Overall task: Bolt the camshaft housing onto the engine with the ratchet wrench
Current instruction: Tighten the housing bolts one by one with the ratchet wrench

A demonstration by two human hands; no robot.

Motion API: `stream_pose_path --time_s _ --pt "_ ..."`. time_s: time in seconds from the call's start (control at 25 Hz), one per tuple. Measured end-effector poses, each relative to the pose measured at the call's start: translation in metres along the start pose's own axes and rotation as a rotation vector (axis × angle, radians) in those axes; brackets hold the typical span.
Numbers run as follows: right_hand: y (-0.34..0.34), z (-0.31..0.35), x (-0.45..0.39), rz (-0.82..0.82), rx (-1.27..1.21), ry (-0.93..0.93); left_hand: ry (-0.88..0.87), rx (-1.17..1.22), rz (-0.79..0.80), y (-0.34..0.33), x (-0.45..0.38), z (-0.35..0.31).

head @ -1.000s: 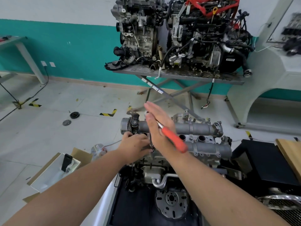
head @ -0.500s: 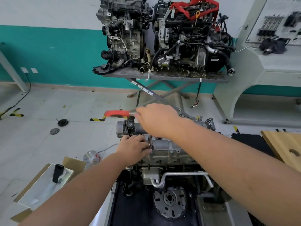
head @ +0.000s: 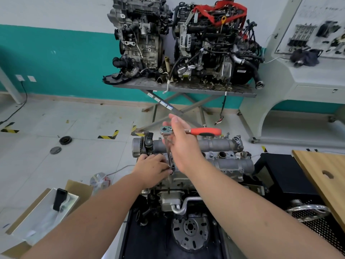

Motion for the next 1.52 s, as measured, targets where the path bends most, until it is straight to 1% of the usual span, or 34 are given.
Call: stream_pose_path --time_s 0.04,0.08,0.16,0.2,0.24,0.28,0.36,0.48,0.52,0.6,0.68,0.72,0.76,0.84,0.88,0.92,0.96,1.04,1.12,1.16,1.2,1.32,1.36,1.4,1.44,1.52 --pt "0.004 -0.003 0.003 0.005 0.229 0.065 -0.011 0.005 -0.010 0.000 0.000 0.000" --pt "0.008 -0.006 0.005 0.016 0.470 0.178 -0.017 0.016 -0.018 0.000 0.001 0.000" --pt "0.015 -0.008 0.006 0.050 0.985 0.506 -0.015 0.043 -0.040 0.001 0.002 -0.001" --pt "0.017 -0.007 0.003 0.072 1.209 0.638 -0.014 0.061 -0.055 0.001 0.002 -0.001" --pt "0.018 -0.004 -0.001 0.112 1.378 0.703 -0.017 0.085 -0.059 0.001 0.001 -0.001" --pt "0.018 0.001 -0.005 0.168 1.514 0.708 -0.031 0.102 -0.054 0.002 0.001 -0.002" --pt "0.016 0.012 -0.010 0.291 1.757 0.585 -0.059 0.085 -0.034 0.003 0.000 -0.002" --pt "0.011 0.026 -0.011 0.350 2.016 0.414 -0.008 0.033 -0.018 0.004 0.001 -0.002" --pt "0.008 0.029 -0.011 0.366 2.042 0.359 0.000 0.031 -0.013 0.004 0.001 -0.002" --pt "0.000 0.035 -0.015 0.392 1.991 0.221 0.003 0.037 -0.012 0.002 0.001 -0.002" --pt "-0.008 0.041 -0.021 0.377 1.831 0.065 0.002 0.054 -0.016 0.002 0.000 -0.001" --pt "-0.010 0.045 -0.023 0.353 1.691 -0.039 -0.001 0.055 -0.015 0.001 0.000 -0.001" --pt "-0.011 0.047 -0.024 0.314 1.477 -0.148 -0.005 0.048 -0.012 0.001 0.000 -0.001" --pt "-0.012 0.048 -0.022 0.230 0.916 -0.342 -0.004 0.035 -0.017 0.000 0.000 0.000" --pt "-0.013 0.047 -0.018 0.203 0.648 -0.413 -0.003 0.031 -0.025 -0.001 0.000 0.000" --pt "-0.013 0.046 -0.015 0.191 0.433 -0.452 -0.003 0.029 -0.035 -0.001 0.000 0.000" --pt "-0.013 0.042 -0.012 0.175 0.242 -0.466 -0.006 0.030 -0.045 -0.002 0.000 0.000" --pt "-0.012 0.032 -0.010 0.092 -0.108 -0.423 -0.012 0.036 -0.058 -0.003 0.000 0.000" --pt "-0.010 0.021 -0.011 0.000 -0.298 -0.287 -0.005 0.040 -0.055 -0.003 -0.001 0.000" --pt "-0.008 0.015 -0.010 -0.018 -0.310 -0.197 -0.002 0.038 -0.055 -0.003 -0.001 0.000" --pt "-0.006 0.009 -0.009 -0.013 -0.240 -0.116 -0.001 0.035 -0.058 -0.004 -0.002 0.000" --pt "0.003 -0.009 -0.004 0.052 0.274 0.035 -0.006 0.034 -0.073 -0.003 -0.001 0.000" --pt "0.005 -0.011 -0.004 0.055 0.411 0.117 -0.011 0.035 -0.081 -0.003 -0.001 0.000" --pt "0.008 -0.011 -0.004 0.056 0.529 0.225 -0.015 0.040 -0.087 -0.003 -0.001 0.000" --pt "0.012 -0.011 -0.004 0.050 0.680 0.370 -0.016 0.051 -0.092 -0.004 -0.001 -0.001" --pt "0.020 -0.011 -0.008 0.081 1.121 0.697 -0.004 0.069 -0.116 -0.003 0.001 -0.002"
Point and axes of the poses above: each hand's wrist, its own x-axis away from the middle knuckle, its own y-axis out of the back of the hand, z = x × y, the point moved 1 cm from there along -x, towards the middle knuckle, and after that the axes turned 15 degrees about z, right-handed, at the moved point
